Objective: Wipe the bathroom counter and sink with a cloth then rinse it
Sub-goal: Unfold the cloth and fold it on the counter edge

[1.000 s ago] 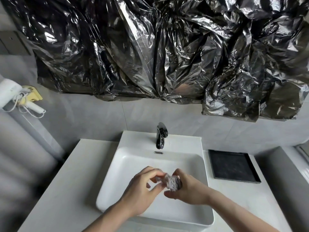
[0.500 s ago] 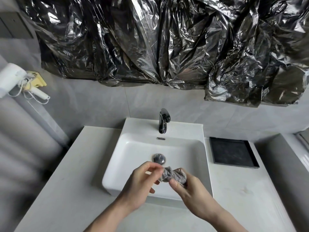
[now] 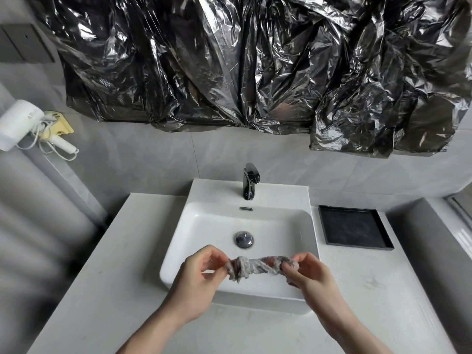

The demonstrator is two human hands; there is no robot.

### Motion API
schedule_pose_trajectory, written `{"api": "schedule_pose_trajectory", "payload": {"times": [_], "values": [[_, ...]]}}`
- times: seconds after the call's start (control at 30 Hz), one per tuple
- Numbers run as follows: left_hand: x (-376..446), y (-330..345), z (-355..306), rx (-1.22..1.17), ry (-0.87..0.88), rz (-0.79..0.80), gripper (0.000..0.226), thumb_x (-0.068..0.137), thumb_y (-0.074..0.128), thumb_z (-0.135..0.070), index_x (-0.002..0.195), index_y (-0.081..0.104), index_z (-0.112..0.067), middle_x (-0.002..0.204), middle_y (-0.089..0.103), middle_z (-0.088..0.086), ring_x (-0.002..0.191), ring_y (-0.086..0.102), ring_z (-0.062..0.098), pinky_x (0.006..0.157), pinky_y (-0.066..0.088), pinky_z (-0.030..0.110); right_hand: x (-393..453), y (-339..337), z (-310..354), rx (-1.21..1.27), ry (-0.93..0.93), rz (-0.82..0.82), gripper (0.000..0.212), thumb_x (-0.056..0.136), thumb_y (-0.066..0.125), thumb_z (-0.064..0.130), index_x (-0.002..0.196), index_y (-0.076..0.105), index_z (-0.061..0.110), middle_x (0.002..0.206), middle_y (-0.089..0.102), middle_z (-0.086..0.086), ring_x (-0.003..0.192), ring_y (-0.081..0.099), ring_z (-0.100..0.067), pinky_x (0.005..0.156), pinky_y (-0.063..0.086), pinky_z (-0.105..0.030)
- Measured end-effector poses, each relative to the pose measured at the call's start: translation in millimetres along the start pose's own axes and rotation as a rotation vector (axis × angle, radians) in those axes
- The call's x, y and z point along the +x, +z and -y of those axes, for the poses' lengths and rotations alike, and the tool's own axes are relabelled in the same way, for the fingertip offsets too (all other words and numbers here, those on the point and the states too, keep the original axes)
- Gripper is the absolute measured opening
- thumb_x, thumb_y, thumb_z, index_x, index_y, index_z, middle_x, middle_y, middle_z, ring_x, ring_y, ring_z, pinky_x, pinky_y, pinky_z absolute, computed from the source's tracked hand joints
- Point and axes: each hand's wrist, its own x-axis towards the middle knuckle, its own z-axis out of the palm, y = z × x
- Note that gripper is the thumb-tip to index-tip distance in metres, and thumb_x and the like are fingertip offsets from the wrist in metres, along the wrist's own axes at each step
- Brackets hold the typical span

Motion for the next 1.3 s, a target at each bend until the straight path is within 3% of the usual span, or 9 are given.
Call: {"api": "schedule_pose_trajectory", "payload": {"times": [0.17,0.27,0.47,0.63,0.7,0.83,0.97,1.13,1.3], "values": [[-8.9,-8.3,13.7,0.389,-0.027,0.021,0.042,0.082,0.043,0.010,0.087,0.060,-0.028,0.099,0.067,-0.016,0.104,0.062,0.002,0.090,0.054,0.029,-14.2,3.1,12.1,-0.001,-0.056,0.031,0.028,0.088,0.077,0.006,0.086,0.049,0.007,0.066,0.060,0.002,0.059,0.056,-0.010,0.055,0.041,-0.018],[-17.1,0.6,7.3,0.326,-0.020,0.143,0.048,0.079,0.045,0.007,0.101,0.062,-0.032,0.113,0.063,-0.023,0.117,0.055,-0.003,0.095,0.052,0.026,-22.7,7.8,17.2,-0.040,-0.054,0.139,0.028,0.088,0.077,0.005,0.088,0.049,0.006,0.075,0.067,-0.007,0.066,0.066,-0.015,0.060,0.048,-0.019],[-22.0,39.1,-5.0,0.194,0.027,0.405,0.045,0.094,0.061,-0.016,0.133,0.055,-0.039,0.133,0.058,-0.026,0.129,0.048,-0.008,0.105,0.046,0.023,-40.2,10.3,23.6,-0.052,-0.056,0.291,0.021,0.091,0.071,0.002,0.087,0.051,0.007,0.073,0.059,-0.006,0.066,0.052,-0.017,0.061,0.043,-0.023],[-27.6,36.9,-0.4,0.234,0.083,0.347,0.012,0.090,0.070,-0.025,0.099,0.064,-0.030,0.117,0.067,-0.023,0.119,0.057,-0.004,0.104,0.041,0.022,-60.2,8.3,24.2,-0.170,-0.080,0.225,0.019,0.075,0.069,0.016,0.079,0.051,0.012,0.076,0.064,-0.016,0.066,0.051,-0.017,0.061,0.040,-0.032],[-32.8,30.1,0.6,0.279,0.096,0.292,0.015,0.085,0.071,-0.024,0.085,0.057,-0.025,0.109,0.068,-0.020,0.111,0.059,-0.003,0.096,0.045,0.021,-66.1,7.4,18.4,-0.266,-0.094,0.161,0.018,0.070,0.065,0.013,0.072,0.048,0.020,0.079,0.063,-0.017,0.065,0.044,-0.017,0.059,0.036,-0.033],[-43.2,18.4,2.4,0.346,0.074,0.309,0.020,0.084,0.070,-0.030,0.086,0.052,-0.023,0.077,0.067,0.000,0.063,0.058,0.004,0.066,0.050,0.029,-78.8,9.2,8.9,-0.380,-0.100,0.100,0.024,0.072,0.064,0.002,0.073,0.047,0.019,0.077,0.066,-0.012,0.060,0.041,-0.014,0.055,0.034,-0.031],[-54.7,6.2,11.9,0.523,0.113,0.402,0.016,0.089,0.064,-0.045,0.098,0.053,-0.035,0.089,0.064,-0.017,0.076,0.060,0.008,0.074,0.052,0.029,-96.0,14.9,6.9,-0.486,-0.108,0.075,0.023,0.080,0.066,0.003,0.075,0.048,0.017,0.079,0.071,0.001,0.057,0.042,-0.010,0.052,0.037,-0.028],[-66.6,-3.8,25.2,0.510,0.135,0.496,0.009,0.097,0.053,-0.026,0.095,0.060,-0.031,0.091,0.064,-0.017,0.090,0.059,0.005,0.085,0.050,0.034,-122.4,16.4,2.5,-0.610,-0.050,0.069,0.014,0.084,0.069,0.021,0.078,0.057,0.022,0.070,0.064,0.009,0.060,0.047,-0.007,0.058,0.042,-0.028],[-77.0,9.5,41.7,0.457,0.197,0.402,0.018,0.100,0.053,-0.030,0.104,0.069,-0.037,0.099,0.066,-0.024,0.096,0.061,0.001,0.088,0.051,0.029,-146.0,7.3,-3.1,-0.711,-0.060,0.013,0.014,0.087,0.073,0.030,0.077,0.066,0.023,0.120,0.066,0.029,0.101,0.066,0.002,0.075,0.048,-0.018]]}}
